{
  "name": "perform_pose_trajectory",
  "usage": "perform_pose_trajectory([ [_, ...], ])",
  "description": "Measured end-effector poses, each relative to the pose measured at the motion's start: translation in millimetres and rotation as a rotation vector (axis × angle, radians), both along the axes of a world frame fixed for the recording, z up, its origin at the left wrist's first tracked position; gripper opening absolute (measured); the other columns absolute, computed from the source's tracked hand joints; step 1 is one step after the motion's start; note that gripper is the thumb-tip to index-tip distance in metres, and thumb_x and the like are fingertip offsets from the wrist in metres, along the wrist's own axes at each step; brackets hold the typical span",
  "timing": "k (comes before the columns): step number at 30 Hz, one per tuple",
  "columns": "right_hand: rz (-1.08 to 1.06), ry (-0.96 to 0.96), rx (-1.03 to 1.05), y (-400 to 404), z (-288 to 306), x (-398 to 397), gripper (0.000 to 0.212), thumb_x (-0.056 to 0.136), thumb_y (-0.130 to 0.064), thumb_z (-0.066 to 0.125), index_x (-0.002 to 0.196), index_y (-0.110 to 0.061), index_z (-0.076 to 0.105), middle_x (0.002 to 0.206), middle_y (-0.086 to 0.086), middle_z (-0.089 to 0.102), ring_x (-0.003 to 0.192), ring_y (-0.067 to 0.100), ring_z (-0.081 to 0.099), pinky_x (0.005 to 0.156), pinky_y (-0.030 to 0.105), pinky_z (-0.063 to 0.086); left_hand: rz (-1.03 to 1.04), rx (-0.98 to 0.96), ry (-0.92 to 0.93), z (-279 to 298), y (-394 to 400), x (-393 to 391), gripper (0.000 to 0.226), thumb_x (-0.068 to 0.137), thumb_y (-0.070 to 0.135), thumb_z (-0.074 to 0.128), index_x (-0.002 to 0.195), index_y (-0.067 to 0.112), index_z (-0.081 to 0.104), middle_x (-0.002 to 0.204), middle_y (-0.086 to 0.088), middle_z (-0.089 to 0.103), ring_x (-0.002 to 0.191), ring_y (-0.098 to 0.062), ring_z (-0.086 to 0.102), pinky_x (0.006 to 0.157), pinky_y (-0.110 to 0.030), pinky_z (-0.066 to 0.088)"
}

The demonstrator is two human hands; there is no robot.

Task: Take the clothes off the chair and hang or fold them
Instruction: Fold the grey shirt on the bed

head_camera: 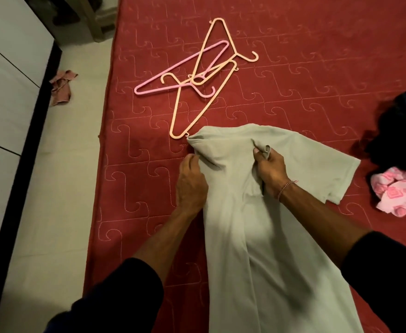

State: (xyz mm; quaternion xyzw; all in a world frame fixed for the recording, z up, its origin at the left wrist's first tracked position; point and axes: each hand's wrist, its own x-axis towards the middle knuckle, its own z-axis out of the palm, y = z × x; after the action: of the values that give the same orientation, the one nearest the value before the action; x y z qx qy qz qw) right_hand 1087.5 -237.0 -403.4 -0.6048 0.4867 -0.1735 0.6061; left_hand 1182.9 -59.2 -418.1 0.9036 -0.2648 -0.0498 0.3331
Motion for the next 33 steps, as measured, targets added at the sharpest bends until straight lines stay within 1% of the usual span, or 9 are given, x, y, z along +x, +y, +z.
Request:
perform_pose_trajectory([
  [3, 0.050, 0.066, -0.203, -4, 0, -10, 0.022, 0.102, -0.027, 0.057, 0.112, -0.014, 0.071, 0.102, 0.000, 0.073, 0.097, 0.015, 0.066, 0.087, 0.026, 0.047, -0.158, 0.115, -0.040, -10, -8, 1, 0.052, 0.094, 0.000, 0.043, 0.146, -0.006, 0.039, 0.152, -0.026, 0.037, 0.143, -0.035, 0.034, 0.119, -0.041, 0.030],
  [6, 0.124, 0.223, -0.300, -12, -6, -14, 0.027, 0.101, -0.038, 0.054, 0.092, -0.016, 0.067, 0.088, 0.004, 0.069, 0.086, 0.022, 0.063, 0.076, 0.031, 0.045, -0.195, 0.170, -0.029, -15, -20, 8, 0.055, 0.100, 0.015, 0.044, 0.150, -0.003, 0.031, 0.157, -0.026, 0.028, 0.146, -0.036, 0.027, 0.122, -0.043, 0.023],
  [11, 0.219, 0.541, -0.505, -16, -4, -14, 0.034, 0.094, -0.036, 0.060, 0.118, -0.013, 0.052, 0.110, 0.010, 0.067, 0.098, 0.035, 0.062, 0.079, 0.038, 0.048, 0.066, -0.021, 0.086, -9, -36, 32, 0.047, 0.096, 0.013, 0.052, 0.143, 0.018, 0.050, 0.135, -0.019, 0.046, 0.121, -0.031, 0.046, 0.101, -0.041, 0.045],
  [16, 0.429, 0.358, -0.938, -7, 5, 23, 0.042, 0.094, -0.030, 0.054, 0.133, -0.016, 0.046, 0.131, 0.008, 0.055, 0.115, 0.027, 0.051, 0.098, 0.043, 0.044, 0.384, -0.339, 0.496, 8, -43, 63, 0.045, 0.086, 0.008, 0.072, 0.126, 0.012, 0.051, 0.104, -0.004, 0.061, 0.095, -0.019, 0.063, 0.073, -0.021, 0.051],
  [19, 0.669, 0.300, -1.047, -6, 5, 66, 0.044, 0.100, -0.026, 0.049, 0.142, -0.015, 0.045, 0.141, 0.008, 0.054, 0.129, 0.026, 0.048, 0.115, 0.048, 0.028, 0.452, -0.417, 0.687, 11, -43, 75, 0.041, 0.081, 0.008, 0.080, 0.113, 0.007, 0.056, 0.092, -0.004, 0.067, 0.089, -0.023, 0.068, 0.075, -0.030, 0.058],
  [21, 0.781, 0.312, -1.032, -5, 6, 95, 0.046, 0.102, -0.026, 0.049, 0.146, -0.016, 0.043, 0.142, 0.008, 0.055, 0.132, 0.027, 0.047, 0.118, 0.047, 0.025, 0.430, -0.395, 0.738, 9, -42, 78, 0.039, 0.080, 0.008, 0.081, 0.113, 0.003, 0.062, 0.088, -0.004, 0.068, 0.084, -0.020, 0.068, 0.079, -0.034, 0.059],
  [25, 0.880, 0.479, -0.930, -12, 3, 139, 0.041, 0.099, -0.042, 0.055, 0.131, -0.016, 0.056, 0.127, 0.011, 0.062, 0.121, 0.031, 0.054, 0.111, 0.046, 0.032, 0.374, -0.351, 0.796, 8, -40, 88, 0.035, 0.080, 0.013, 0.082, 0.112, 0.006, 0.069, 0.088, -0.002, 0.069, 0.070, -0.009, 0.062, 0.057, -0.018, 0.052],
  [29, 0.778, 0.403, -0.757, -19, 5, 153, 0.021, 0.091, -0.037, 0.069, 0.090, -0.017, 0.067, 0.090, 0.006, 0.070, 0.083, 0.024, 0.063, 0.073, 0.034, 0.047, 0.376, -0.436, 0.900, 9, -39, 94, 0.032, 0.081, 0.009, 0.080, 0.113, 0.007, 0.072, 0.091, -0.008, 0.072, 0.055, -0.004, 0.060, 0.051, -0.018, 0.049],
  [33, 0.633, 0.439, -0.867, -21, -1, 148, 0.020, 0.092, -0.032, 0.065, 0.106, -0.018, 0.060, 0.107, 0.004, 0.064, 0.100, 0.026, 0.058, 0.089, 0.042, 0.047, 0.376, -0.475, 0.920, 3, -37, 95, 0.033, 0.079, 0.013, 0.083, 0.110, 0.008, 0.073, 0.087, -0.007, 0.072, 0.054, -0.004, 0.060, 0.053, -0.018, 0.049],
])
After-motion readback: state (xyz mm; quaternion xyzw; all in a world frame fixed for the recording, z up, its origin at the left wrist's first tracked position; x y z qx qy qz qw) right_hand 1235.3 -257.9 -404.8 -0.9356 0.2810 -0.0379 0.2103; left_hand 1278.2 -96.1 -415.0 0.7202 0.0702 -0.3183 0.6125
